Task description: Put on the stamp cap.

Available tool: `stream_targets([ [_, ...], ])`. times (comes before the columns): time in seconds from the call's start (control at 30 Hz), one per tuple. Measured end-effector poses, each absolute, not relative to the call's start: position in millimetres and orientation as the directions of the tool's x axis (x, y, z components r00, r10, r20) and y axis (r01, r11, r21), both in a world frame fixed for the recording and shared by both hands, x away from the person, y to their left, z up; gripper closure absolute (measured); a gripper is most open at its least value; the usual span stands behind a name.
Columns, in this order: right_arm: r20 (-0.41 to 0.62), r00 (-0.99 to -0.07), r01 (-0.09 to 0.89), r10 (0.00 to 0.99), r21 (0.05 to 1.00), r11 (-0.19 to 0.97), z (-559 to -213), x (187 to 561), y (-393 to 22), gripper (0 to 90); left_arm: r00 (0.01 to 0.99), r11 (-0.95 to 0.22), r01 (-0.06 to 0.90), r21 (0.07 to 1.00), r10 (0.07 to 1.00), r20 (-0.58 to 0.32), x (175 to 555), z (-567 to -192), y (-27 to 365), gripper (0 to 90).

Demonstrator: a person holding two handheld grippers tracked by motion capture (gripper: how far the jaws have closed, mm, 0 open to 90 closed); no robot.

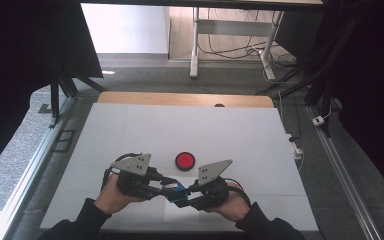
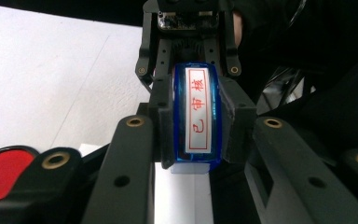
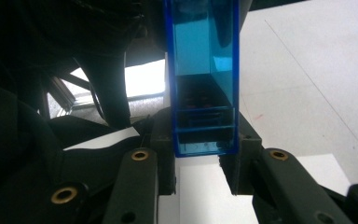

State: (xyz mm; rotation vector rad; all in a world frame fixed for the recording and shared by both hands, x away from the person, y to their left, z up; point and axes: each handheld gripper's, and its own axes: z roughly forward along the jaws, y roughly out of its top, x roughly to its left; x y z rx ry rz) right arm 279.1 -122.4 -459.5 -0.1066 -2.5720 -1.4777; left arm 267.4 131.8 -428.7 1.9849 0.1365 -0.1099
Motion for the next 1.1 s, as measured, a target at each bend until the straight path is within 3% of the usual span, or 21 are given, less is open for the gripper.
stream_targets([
  [0.4,0.195,-0.979,0.151,-0.050,0.875,0.460,-455.9,277.4,-125.7,69.0,0.977,-0.330,0.209,0.921,0.022,-0.214,269.9,-433.8,134.0,70.5],
  [0.63,0.192,-0.981,0.154,-0.034,0.868,0.472,-458.4,279.7,-125.4,67.7,0.983,-0.374,0.184,0.909,0.058,-0.176,268.8,-430.8,130.8,70.3],
  [0.83,0.172,-0.985,0.163,0.025,0.866,0.472,-458.9,279.7,-125.0,53.8,0.979,-0.384,0.206,0.900,0.085,-0.187,270.8,-432.7,131.7,70.4],
  [1.1,0.167,-0.983,0.185,0.081,0.864,0.468,-459.4,281.2,-127.4,43.9,0.978,-0.380,0.202,0.902,0.117,-0.170,270.8,-429.3,138.3,70.4],
])
